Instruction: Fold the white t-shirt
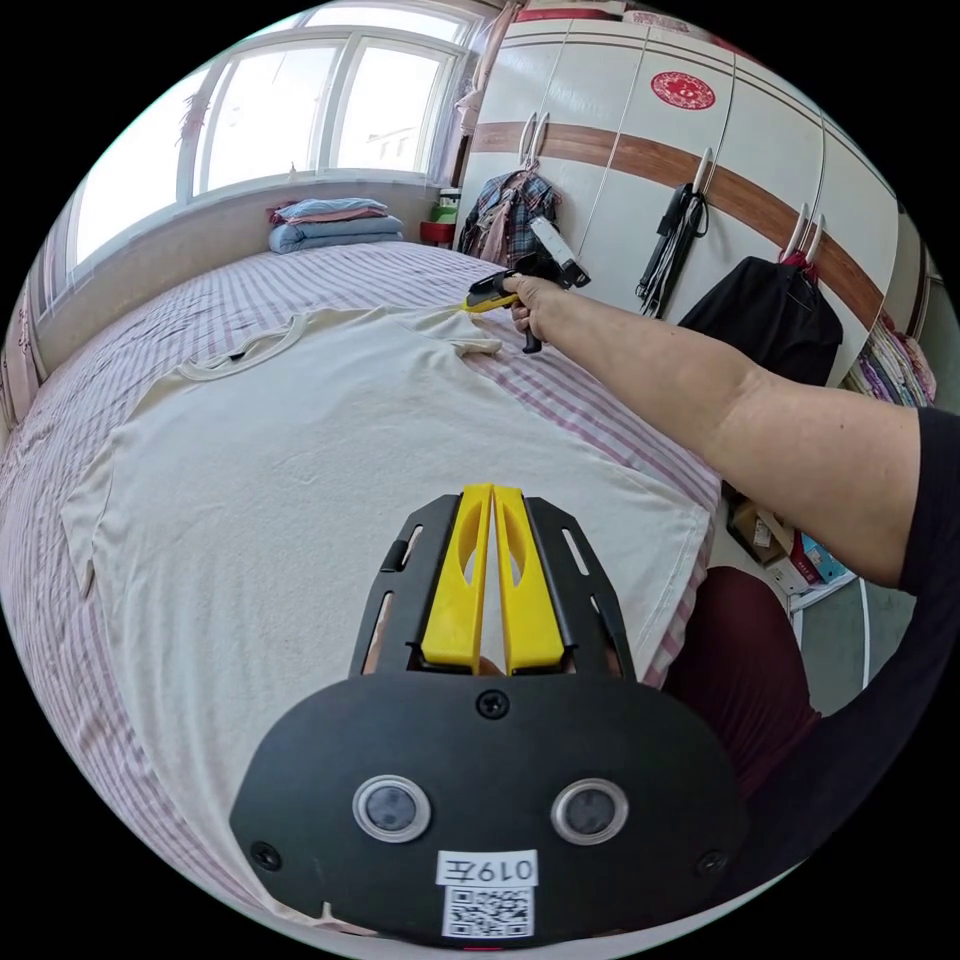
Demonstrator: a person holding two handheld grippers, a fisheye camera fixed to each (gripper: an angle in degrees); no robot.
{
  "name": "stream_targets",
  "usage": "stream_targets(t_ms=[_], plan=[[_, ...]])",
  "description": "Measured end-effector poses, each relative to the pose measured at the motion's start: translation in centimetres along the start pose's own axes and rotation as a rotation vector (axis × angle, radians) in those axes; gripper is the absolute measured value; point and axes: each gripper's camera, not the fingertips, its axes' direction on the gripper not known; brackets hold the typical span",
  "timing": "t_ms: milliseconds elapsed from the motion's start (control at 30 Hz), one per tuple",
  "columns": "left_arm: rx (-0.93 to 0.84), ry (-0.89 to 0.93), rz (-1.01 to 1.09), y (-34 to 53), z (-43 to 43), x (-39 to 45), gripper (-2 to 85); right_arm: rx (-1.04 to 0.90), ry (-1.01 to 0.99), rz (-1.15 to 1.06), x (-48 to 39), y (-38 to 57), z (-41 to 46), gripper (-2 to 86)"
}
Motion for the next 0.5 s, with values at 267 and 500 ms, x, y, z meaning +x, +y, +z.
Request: stream_targets(t_ms=[267, 500], plan=[[-0.004, -0.003, -0.002, 0.3, -1.1, -2.2, 1.2, -0.073, -0.033, 0.009, 1.5, -1.5, 0.3, 3.8], [0.003, 0.001, -0.004, 0.4, -1.8, -3.2, 1.2, -0.049, -0.224, 0.108, 4.7, -1.0, -0.9, 6.6]])
